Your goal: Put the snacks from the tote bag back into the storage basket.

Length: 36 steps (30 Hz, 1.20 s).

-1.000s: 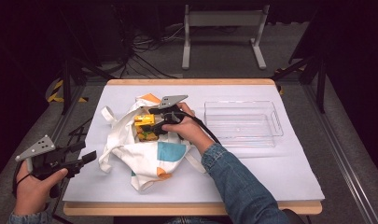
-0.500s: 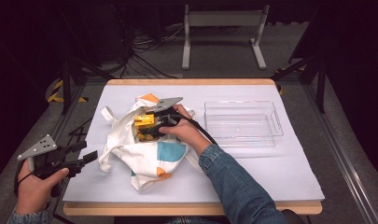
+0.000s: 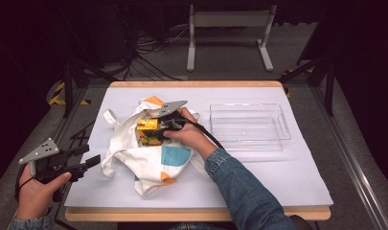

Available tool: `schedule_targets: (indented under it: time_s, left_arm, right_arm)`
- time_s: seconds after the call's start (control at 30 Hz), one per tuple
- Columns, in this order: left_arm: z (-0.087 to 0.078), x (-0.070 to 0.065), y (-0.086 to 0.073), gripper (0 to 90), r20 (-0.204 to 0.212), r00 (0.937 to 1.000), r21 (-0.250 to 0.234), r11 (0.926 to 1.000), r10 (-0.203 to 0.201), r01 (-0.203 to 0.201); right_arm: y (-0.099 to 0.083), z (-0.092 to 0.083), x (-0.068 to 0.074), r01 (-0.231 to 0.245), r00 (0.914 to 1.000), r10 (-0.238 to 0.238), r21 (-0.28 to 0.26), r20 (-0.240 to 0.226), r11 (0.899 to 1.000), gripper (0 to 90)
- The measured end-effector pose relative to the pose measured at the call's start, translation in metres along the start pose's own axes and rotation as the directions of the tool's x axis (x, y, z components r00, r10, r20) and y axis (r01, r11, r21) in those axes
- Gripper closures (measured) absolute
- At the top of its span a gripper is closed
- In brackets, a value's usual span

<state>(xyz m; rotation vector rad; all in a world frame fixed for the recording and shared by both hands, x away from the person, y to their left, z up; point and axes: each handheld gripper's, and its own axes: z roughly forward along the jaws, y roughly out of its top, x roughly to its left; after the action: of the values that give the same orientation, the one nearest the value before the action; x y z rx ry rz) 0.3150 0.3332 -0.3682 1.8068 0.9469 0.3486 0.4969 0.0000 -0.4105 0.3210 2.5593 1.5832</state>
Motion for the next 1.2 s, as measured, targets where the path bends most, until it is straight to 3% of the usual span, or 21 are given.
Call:
schedule_targets:
  time_s: [0.13,0.43,0.8,1.2]
  left_arm:
    - [0.002,0.0,0.001,33.0,0.004,1.0,0.001,1.0,0.001,-0.001]
    - [0.005,0.001,0.001,32.9,0.012,0.9999,0.002,1.0,0.0,0.0]
    - [0.006,0.002,0.002,32.9,0.015,0.9999,0.0,1.0,0.002,-0.002]
    - [0.011,0.002,0.006,33.1,0.026,0.9996,-0.002,1.0,0.007,-0.007]
  right_arm:
    - [0.001,-0.002,0.0,0.028,0.9995,-0.027,0.016,-0.016,0.999,50.5]
    - [0.005,-0.003,0.005,0.075,0.9972,-0.075,0.041,0.0,0.996,51.4]
    - [0.018,-0.011,0.008,0.079,0.9967,-0.079,0.005,0.016,0.997,51.9]
    - [0.037,-0.038,0.01,0.071,0.9975,-0.071,-0.022,-0.005,0.997,51.7]
